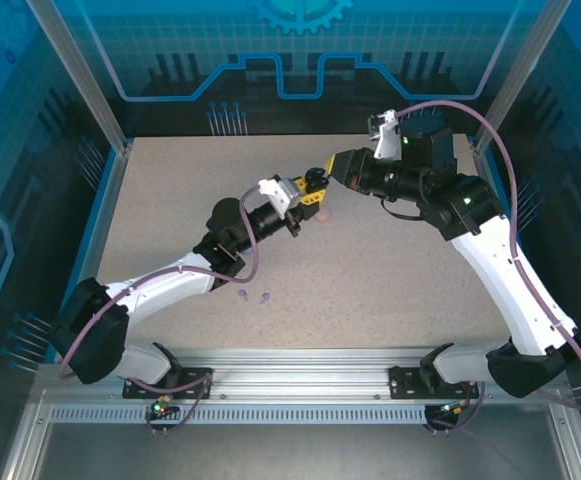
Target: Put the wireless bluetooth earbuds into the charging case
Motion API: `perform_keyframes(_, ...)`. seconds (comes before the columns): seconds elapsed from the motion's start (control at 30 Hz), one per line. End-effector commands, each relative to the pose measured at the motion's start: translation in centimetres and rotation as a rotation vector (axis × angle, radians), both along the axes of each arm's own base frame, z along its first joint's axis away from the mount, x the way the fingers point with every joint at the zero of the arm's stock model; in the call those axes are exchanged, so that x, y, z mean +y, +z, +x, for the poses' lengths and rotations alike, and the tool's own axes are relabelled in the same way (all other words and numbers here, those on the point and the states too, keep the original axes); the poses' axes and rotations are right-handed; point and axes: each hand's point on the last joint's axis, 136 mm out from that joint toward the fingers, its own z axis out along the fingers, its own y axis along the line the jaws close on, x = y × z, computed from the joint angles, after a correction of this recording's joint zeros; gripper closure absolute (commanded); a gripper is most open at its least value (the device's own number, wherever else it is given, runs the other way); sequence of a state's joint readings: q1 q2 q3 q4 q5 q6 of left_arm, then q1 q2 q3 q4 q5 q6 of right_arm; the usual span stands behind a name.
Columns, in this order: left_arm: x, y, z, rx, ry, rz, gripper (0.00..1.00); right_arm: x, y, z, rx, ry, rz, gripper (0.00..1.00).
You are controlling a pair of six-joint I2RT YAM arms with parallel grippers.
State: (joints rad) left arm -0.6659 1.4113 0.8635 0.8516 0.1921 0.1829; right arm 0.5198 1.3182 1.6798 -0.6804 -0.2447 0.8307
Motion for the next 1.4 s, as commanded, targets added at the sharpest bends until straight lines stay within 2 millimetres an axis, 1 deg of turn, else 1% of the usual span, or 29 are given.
perform_keyframes(0.0,-0.5,2.7,-0.6,-0.064,-0.027,-0.048,1.00,1.1,0.6,-0.2,-0.005,0.030,0.027,0.87)
perform_keyframes(0.2,-0.4,2.8,-0.6,-0.067,-0.024,-0.049,1.00,1.5,-0.4,-0.1,0.017,0.035,0.017,0.87)
perform_keyframes(0.53,-0.4,2.9,-0.6,-0.073,-0.019,-0.048,1.00,1.6,-2.0,0.2,0.047,0.030,-0.005,0.87)
perform_keyframes(0.7,-0.4,2.9,-0.6,-0.074,-0.017,-0.048,1.00,1.4,-2.6,0.2,0.056,0.022,-0.020,0.87)
perform_keyframes(0.87,-0.4,3.1,-0.7,-0.077,-0.021,-0.054,1.00,0.9,-3.5,0.6,0.070,0.003,-0.033,0.87)
perform_keyframes(1.37,-0.2,3.3,-0.9,-0.081,-0.021,-0.056,1.00,-0.1,-4.7,1.2,0.090,-0.028,-0.051,0.88)
